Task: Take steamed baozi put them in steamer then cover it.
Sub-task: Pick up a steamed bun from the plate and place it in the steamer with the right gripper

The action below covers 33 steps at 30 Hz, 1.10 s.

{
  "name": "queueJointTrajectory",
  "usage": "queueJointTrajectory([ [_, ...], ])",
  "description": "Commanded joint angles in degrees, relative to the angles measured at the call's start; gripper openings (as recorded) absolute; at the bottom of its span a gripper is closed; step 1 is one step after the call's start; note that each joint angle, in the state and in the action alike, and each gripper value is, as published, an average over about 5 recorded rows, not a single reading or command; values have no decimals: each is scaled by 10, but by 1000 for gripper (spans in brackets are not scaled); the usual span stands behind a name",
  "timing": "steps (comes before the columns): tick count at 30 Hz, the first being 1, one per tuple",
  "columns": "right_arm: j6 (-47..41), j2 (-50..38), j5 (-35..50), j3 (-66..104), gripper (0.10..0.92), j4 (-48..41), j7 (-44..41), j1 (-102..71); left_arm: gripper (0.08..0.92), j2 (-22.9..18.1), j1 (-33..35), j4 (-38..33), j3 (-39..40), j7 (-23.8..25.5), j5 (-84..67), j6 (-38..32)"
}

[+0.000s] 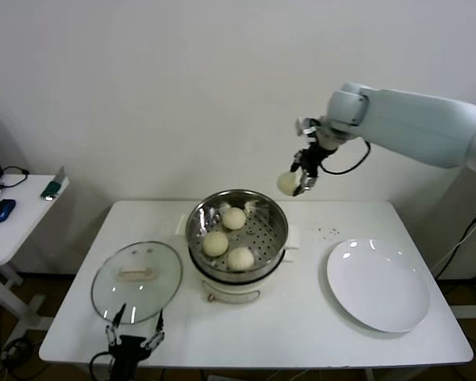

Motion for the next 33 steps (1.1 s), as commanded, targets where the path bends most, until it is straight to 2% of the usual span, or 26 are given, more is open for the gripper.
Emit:
queueJointTrajectory([
  [1, -29, 114, 89, -71, 696, 33, 42, 10, 823, 7, -6, -1, 6, -1, 1, 0],
  [26, -27, 120, 22, -86, 696, -9, 68, -94, 823, 14, -26, 25, -4, -10, -13, 6],
  [33, -31, 116, 18, -72, 748, -9, 77, -97, 823, 8, -32, 24, 2, -10, -6, 11],
])
